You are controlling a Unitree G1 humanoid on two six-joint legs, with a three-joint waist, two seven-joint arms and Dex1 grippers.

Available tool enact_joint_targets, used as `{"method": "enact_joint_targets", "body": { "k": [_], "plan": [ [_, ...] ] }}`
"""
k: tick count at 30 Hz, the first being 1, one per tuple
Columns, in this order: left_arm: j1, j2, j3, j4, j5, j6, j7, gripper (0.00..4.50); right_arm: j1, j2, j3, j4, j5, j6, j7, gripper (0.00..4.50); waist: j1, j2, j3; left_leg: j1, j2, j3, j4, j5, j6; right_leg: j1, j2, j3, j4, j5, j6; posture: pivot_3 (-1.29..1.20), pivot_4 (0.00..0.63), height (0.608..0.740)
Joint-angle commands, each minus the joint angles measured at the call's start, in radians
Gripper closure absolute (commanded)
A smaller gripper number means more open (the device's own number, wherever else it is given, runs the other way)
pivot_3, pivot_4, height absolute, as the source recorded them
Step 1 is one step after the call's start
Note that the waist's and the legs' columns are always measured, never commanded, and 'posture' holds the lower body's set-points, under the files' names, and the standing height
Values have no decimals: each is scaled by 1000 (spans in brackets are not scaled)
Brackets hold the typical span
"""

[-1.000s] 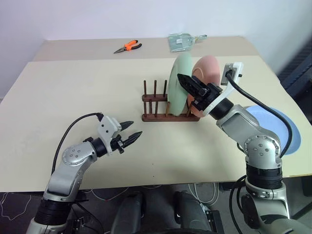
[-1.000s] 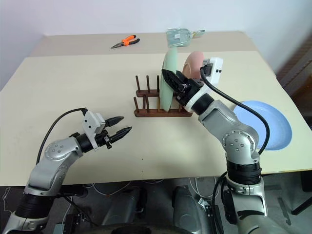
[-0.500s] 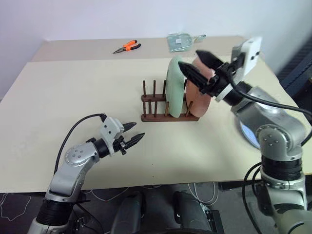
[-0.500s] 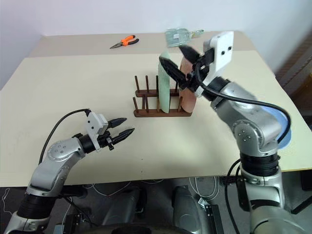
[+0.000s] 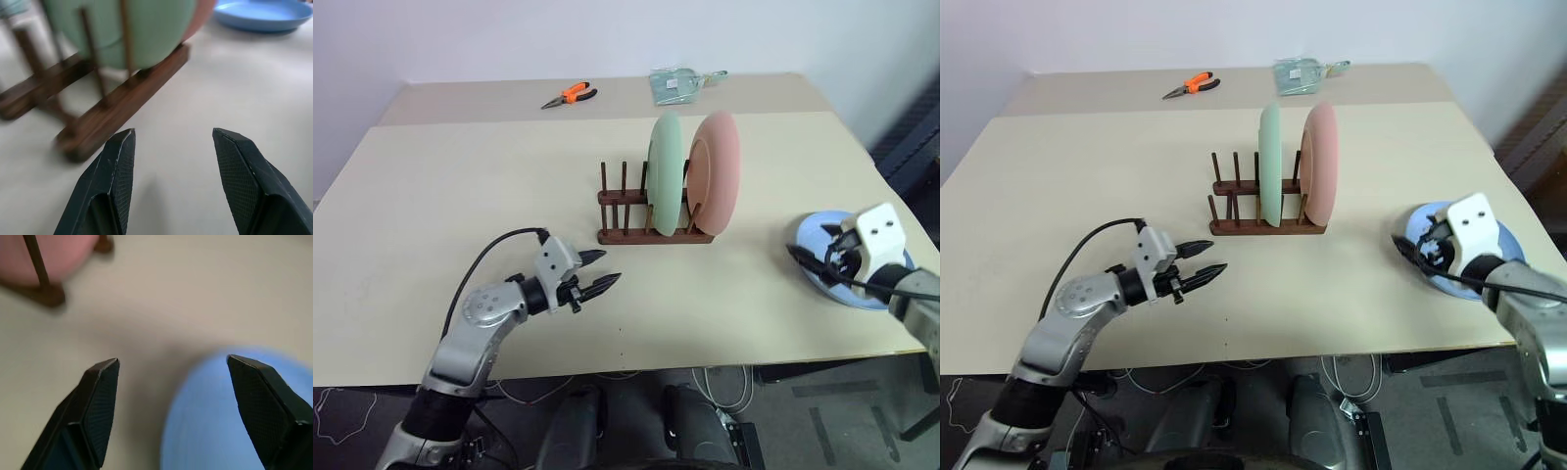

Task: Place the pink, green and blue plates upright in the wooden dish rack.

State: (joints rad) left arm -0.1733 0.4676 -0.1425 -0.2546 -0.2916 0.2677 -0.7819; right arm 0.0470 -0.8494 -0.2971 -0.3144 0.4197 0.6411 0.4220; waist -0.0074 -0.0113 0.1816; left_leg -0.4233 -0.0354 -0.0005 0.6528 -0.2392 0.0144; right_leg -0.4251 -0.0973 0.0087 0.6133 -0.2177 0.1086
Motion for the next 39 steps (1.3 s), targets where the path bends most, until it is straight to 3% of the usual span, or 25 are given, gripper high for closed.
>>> {"method": "enact_joint_targets", "body": {
  "k": [1, 2, 5, 10, 14, 17, 18, 21, 24, 27, 30, 33, 39],
  "plan": [
    [-22, -5, -5, 1, 3, -21, -13, 1945, 20, 25, 36, 8, -97, 32, -72, 945, -4, 0, 0, 0, 0, 0, 0, 0, 0, 0, 0, 0, 0, 0, 0, 0, 150, 738],
    [-23, -6, -8, 2, 4, -23, -16, 1945, 22, 35, 40, 14, -107, 40, -78, 945, -4, 0, 0, 0, 0, 0, 0, 0, 0, 0, 0, 0, 0, 0, 0, 0, 150, 738],
    [-27, -9, -10, 4, 6, -23, -18, 1945, 1, 66, 31, 33, -107, 77, -86, 1744, -2, 0, 0, 0, 0, 0, 0, 0, 0, 0, 1, 0, 0, 0, 0, 0, 150, 738],
    [-17, -11, -8, -9, 10, -20, -14, 1945, -55, 67, 38, 52, -135, 63, -78, 4390, 0, 0, 0, -1, -1, 0, 1, 0, 0, 0, 0, 0, 0, 0, 1, 0, 150, 738],
    [4, -8, 4, -21, 18, -26, 4, 1945, -169, 71, 14, 31, -195, -90, -104, 4457, -5, 0, 0, 0, -1, 0, 1, 0, 0, 0, 1, 0, 0, 0, 1, 0, 150, 738],
    [8, -13, 21, -4, 39, -58, 32, 1945, -373, 122, -54, -33, -92, -126, -114, 4457, -9, 2, 1, 0, -1, 1, 1, 0, 0, -1, 1, 1, 1, 0, 1, 0, 150, 738],
    [5, -16, 29, 6, 46, -71, 44, 1945, -446, 150, -74, -64, -25, -114, -110, 4457, -8, 2, 1, 0, -1, 1, 1, 0, 0, -1, 1, 1, 2, 0, 2, 0, 150, 738],
    [-9, -28, 68, 46, 61, -109, 89, 1945, -683, 288, -118, -184, 367, -4, -153, 4457, -4, 3, 1, 0, 0, 0, 1, 0, 0, -1, 2, 1, 2, 2, 5, 0, 150, 738],
    [-12, -14, 127, 90, 62, -144, 116, 1945, -826, 450, -73, -254, 730, 35, -282, 4457, -3, 1, 1, 0, 1, -4, -1, 0, 0, -1, 2, -2, 4, 2, 5, 0, 150, 738],
    [-15, -8, 156, 116, 56, -153, 122, 1945, -863, 505, -39, -262, 867, 42, -376, 4457, 2, 0, 1, -1, 0, -6, -2, 0, 0, -1, 0, -5, 3, 2, 5, 0, 150, 738],
    [2, 15, 204, 141, 61, -171, 129, 1945, -861, 643, 73, -241, 1014, 20, -450, 4457, -5, 0, 1, -2, -3, -5, -1, 0, 0, -1, -5, -5, 2, 2, 4, 0, 150, 738],
    [38, 33, 236, 134, 59, -182, 135, 1945, -817, 763, 163, -150, 984, 25, -544, 4457, -16, 1, 0, -1, -2, -4, -2, 0, 0, -3, -5, -3, 3, 3, 4, 0, 150, 738],
    [112, 32, 246, 79, 51, -170, 141, 1945, -758, 823, 259, -75, 917, 47, -583, 4457, -9, 1, 0, -2, -2, -4, -3, 1, -1, -5, -4, -3, 6, 3, 4, 0, 150, 738]
  ]
}}
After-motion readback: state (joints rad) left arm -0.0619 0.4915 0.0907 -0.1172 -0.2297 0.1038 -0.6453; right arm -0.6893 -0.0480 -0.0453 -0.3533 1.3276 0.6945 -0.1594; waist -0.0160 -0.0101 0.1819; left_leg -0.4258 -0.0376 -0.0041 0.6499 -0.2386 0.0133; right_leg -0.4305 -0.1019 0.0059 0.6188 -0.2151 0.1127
